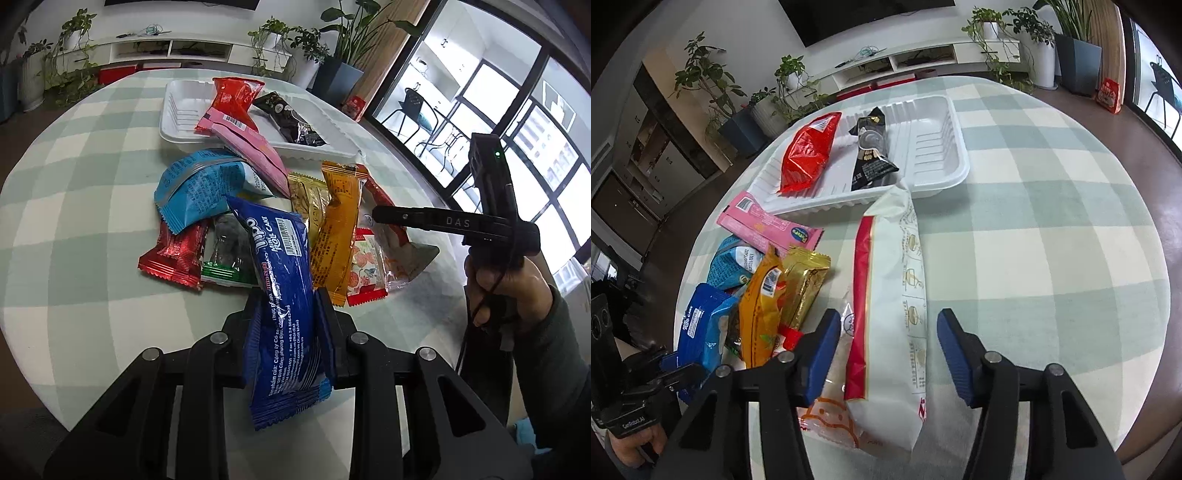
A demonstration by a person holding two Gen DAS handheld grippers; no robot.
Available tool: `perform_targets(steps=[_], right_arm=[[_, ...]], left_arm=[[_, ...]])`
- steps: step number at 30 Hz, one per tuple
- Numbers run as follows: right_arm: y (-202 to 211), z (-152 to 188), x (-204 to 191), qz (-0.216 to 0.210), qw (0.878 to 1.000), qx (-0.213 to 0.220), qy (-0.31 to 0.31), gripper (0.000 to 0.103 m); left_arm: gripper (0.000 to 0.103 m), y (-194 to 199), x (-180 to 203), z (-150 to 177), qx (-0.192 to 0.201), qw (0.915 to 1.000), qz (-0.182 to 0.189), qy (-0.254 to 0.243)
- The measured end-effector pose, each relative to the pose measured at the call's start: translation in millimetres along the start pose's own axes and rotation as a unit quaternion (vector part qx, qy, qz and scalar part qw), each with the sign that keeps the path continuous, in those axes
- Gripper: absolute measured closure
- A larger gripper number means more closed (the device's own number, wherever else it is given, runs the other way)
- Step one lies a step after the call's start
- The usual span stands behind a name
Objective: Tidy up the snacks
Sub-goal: 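Grasp the long white-and-red packet with the right tool while the left tool holds the blue packet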
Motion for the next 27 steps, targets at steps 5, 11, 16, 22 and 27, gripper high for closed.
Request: perform_targets(steps=[5, 11, 16, 22, 27], right_arm=[[-4.8, 3.0, 7.6, -0.017, 0.999, -0.019, -0.021, 0.058], [-3.0, 6.6, 8.7, -0.013, 0.999, -0.034, -0.011, 0.060], [-1.7, 13.1, 5.5, 0.012, 0.998, -0.052, 0.032, 0.064], [7.3, 30.4, 2.4, 0.044, 0.994, -0.065, 0.075, 0.065], [11.7, 41.8, 3.1, 0.068, 0.989, -0.067, 0.109, 0.067]], left_arm=[[0.078, -3.7, -1.2, 2.4, -0.002, 1.0000, 0.007, 0.003], [0.078, -6.3, -1.3, 4.3, -0.004, 0.9999, 0.010, 0.005], [0.078, -7.7, -1.1, 5.2, -0.007, 0.9999, 0.013, 0.006], [0.078, -7.3, -1.1, 6.2, -0.005, 0.9999, 0.013, 0.007], [0.078, -10.1, 2.1, 6.8, -0.007, 0.9998, 0.016, 0.004]])
Point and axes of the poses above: each gripper's, at about its wrist camera, not at the fingertips, and y roughly against the way its jaws point, x to its right, z to its underside, the point moved 6 cm from there along -y, roughly the way its jaws point, and after that the axes turned 11 degrees about -y, right-handed, at the moved point
